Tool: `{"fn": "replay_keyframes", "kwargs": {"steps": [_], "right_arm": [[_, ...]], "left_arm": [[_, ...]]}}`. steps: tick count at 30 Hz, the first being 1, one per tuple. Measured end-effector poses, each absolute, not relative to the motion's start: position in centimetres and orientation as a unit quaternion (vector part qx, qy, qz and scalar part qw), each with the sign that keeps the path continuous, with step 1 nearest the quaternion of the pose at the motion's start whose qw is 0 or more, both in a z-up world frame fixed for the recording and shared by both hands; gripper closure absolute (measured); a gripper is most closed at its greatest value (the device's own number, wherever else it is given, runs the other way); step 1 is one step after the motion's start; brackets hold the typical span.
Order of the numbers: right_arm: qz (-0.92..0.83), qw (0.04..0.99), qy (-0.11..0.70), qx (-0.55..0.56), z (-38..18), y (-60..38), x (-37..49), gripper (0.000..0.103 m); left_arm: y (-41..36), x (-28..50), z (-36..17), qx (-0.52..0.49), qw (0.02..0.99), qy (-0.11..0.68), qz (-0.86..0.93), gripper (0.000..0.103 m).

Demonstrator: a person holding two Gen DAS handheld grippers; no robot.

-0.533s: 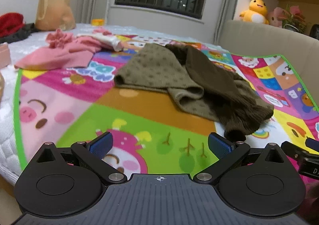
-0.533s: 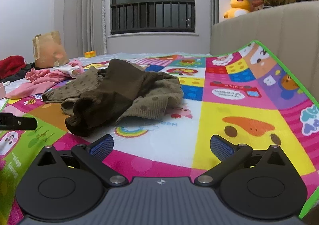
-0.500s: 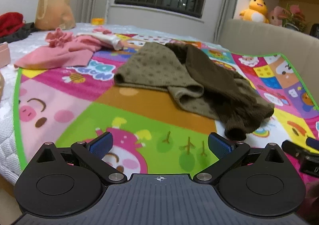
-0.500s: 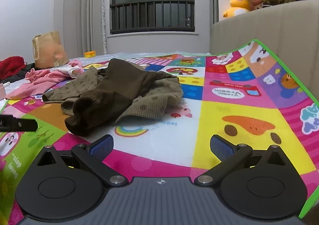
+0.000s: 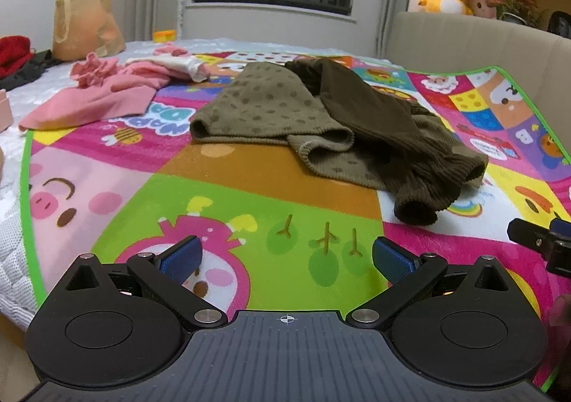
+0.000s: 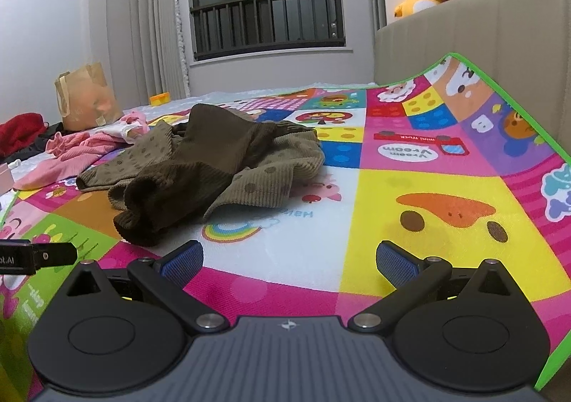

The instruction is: Fold clothes

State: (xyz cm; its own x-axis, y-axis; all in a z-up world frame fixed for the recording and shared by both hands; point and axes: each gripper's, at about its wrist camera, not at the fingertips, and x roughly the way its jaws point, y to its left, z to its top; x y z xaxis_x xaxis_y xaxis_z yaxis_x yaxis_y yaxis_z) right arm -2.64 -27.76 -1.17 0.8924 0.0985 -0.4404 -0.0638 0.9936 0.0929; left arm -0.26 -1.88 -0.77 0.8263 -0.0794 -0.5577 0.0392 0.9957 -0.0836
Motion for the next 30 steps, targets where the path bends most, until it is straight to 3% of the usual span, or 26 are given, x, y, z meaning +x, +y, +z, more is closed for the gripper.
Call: {"fn": "replay_keyframes", "kwargs": {"steps": [30], "right_arm": [[0.049,0.969,0.24,0.029,-1.64,-27.14,-2.44,0.0]], "left_arm": [[-1.91,0.2,-0.9,-0.044,0.951,0.302,-0.044,0.0]]}}
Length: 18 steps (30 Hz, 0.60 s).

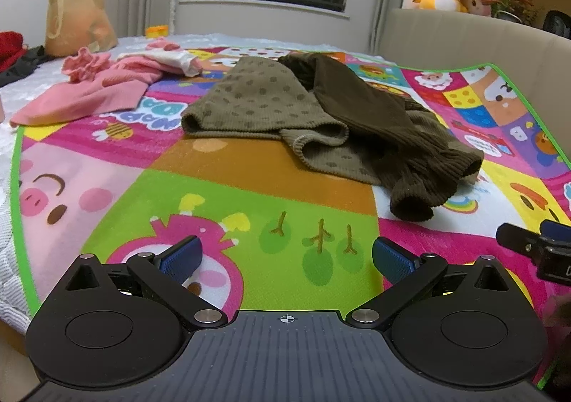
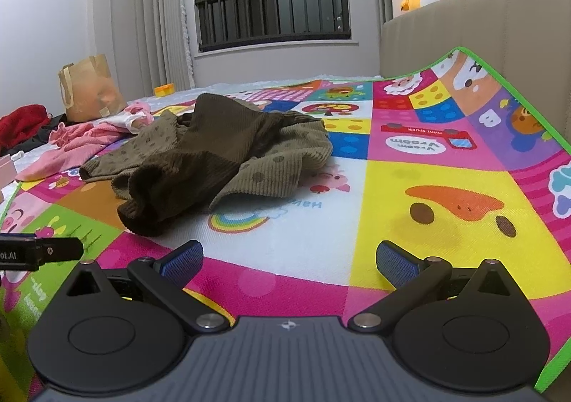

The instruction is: Fold clothes

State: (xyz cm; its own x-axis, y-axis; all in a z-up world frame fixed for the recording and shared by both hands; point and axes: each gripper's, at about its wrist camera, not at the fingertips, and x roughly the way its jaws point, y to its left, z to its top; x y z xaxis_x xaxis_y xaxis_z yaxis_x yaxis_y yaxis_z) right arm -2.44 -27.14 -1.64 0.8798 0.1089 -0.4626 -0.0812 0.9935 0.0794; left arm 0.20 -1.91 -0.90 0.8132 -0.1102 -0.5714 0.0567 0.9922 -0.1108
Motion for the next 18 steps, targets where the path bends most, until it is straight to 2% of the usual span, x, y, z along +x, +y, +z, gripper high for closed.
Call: {"fn": "replay_keyframes", "kwargs": {"steps": [18], "right_arm": [[0.055,0.968,0.242,0.034,-1.74,-27.12,-2.58,0.0]], "left_arm": [[-1.8,0.25,-0.93,-0.046,0.95,0.307,-0.043,0.0]]}}
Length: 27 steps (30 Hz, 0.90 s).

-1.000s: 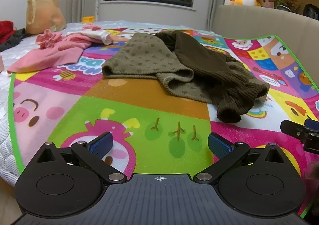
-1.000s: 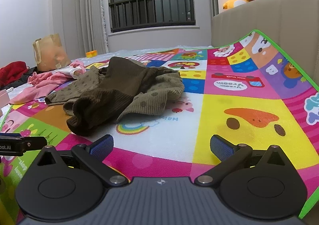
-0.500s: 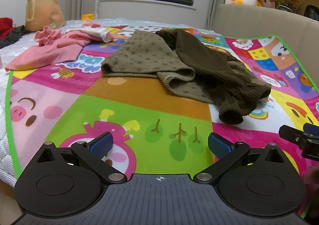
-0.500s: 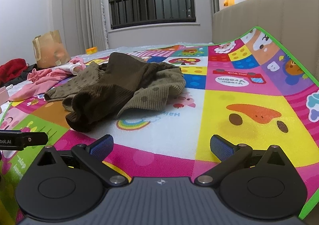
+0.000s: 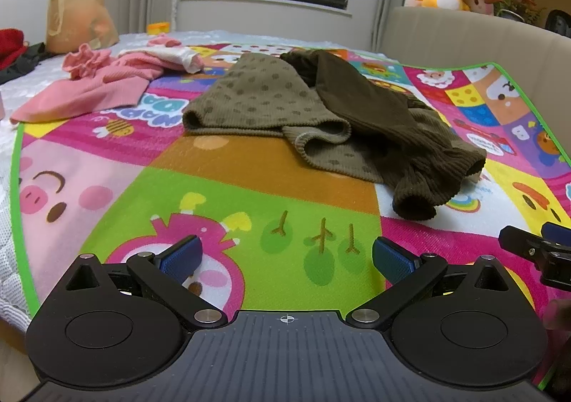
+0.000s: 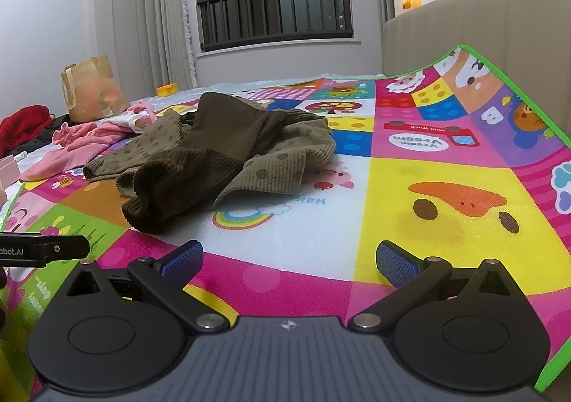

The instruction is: Fold clothes

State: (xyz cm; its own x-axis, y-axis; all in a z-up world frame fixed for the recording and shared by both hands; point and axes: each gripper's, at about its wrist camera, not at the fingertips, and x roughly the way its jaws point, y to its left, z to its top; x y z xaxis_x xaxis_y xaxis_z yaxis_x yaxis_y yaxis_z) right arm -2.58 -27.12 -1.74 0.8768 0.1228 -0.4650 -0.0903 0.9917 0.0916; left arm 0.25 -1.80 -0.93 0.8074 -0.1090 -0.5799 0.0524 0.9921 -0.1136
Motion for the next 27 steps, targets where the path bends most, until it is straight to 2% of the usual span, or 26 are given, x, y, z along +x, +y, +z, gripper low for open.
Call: {"fn": "replay_keyframes", "kwargs": {"steps": [27], "right_arm": [[0.055,0.966,0.249,0.043,-1.94,-27.29,-2.47,0.0]], "left_arm": [[-1.78,0.39,-1.16,-0.047,0.948,0.312,-0.043,0.0]]}}
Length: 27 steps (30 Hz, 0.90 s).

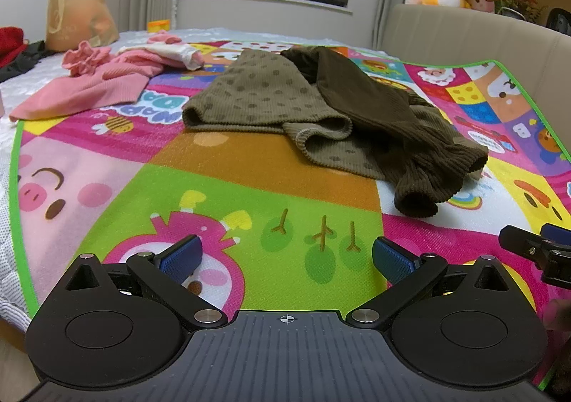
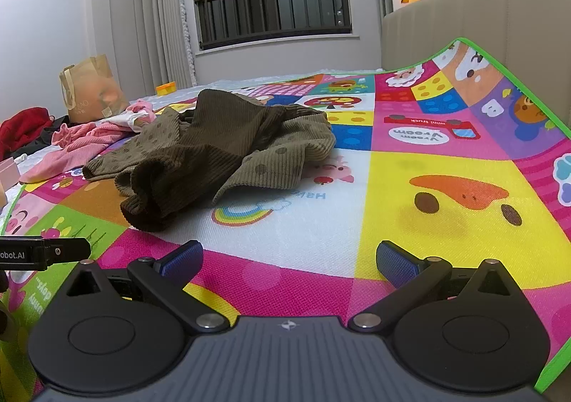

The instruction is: Fold clothes

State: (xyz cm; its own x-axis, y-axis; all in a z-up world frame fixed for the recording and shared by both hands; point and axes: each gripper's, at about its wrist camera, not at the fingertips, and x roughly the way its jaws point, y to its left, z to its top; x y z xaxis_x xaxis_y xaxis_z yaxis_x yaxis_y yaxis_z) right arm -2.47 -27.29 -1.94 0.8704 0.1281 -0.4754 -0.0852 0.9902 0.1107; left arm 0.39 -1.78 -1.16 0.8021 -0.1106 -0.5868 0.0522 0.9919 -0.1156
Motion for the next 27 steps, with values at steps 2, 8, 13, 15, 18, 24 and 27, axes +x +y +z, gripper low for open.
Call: {"fn": "replay_keyframes", "kwargs": {"steps": [2,8,13,15,18,24,27], "right_arm": [[0.055,0.966,0.248,0.044,-1.96,-27.3,-2.48,0.0],[0.055,0.966,0.249,0.044,-1.96,-27.36,-2.48,0.0],[0.055,0.966,0.25,0.045,-1.99,-27.38,-2.46,0.0],[0.055,0.965,0.251,0.045,-2.01,-27.39,-2.44,0.0],[0.055,0.965,0.252,0.045,-2.04,-27.4,-2.4,0.0],[0.057,0.965,0.253,0.047,-2.03,-27.47,-2.34,0.0],[0.058,0.964,0.254,0.049,-2.02,-27.57,-2.16,0.0]], "left_arm": [[-1.76,0.36,-1.16,-0.047,0.948,0.312,-0.043,0.0],[-1.78,0.33,-1.17,-0.047,0.948,0.312,-0.043,0.0],[-1.82,0.37,-1.21,-0.047,0.947,0.314,-0.042,0.0],[-1.86,0.38,-1.24,-0.046,0.947,0.314,-0.042,0.0],[-1.87,0.37,-1.24,-0.045,0.947,0.315,-0.042,0.0],[-1.84,0.32,-1.23,-0.049,0.947,0.314,-0.043,0.0],[-1.7,0.45,-1.1,-0.051,0.946,0.316,-0.046,0.0]]}}
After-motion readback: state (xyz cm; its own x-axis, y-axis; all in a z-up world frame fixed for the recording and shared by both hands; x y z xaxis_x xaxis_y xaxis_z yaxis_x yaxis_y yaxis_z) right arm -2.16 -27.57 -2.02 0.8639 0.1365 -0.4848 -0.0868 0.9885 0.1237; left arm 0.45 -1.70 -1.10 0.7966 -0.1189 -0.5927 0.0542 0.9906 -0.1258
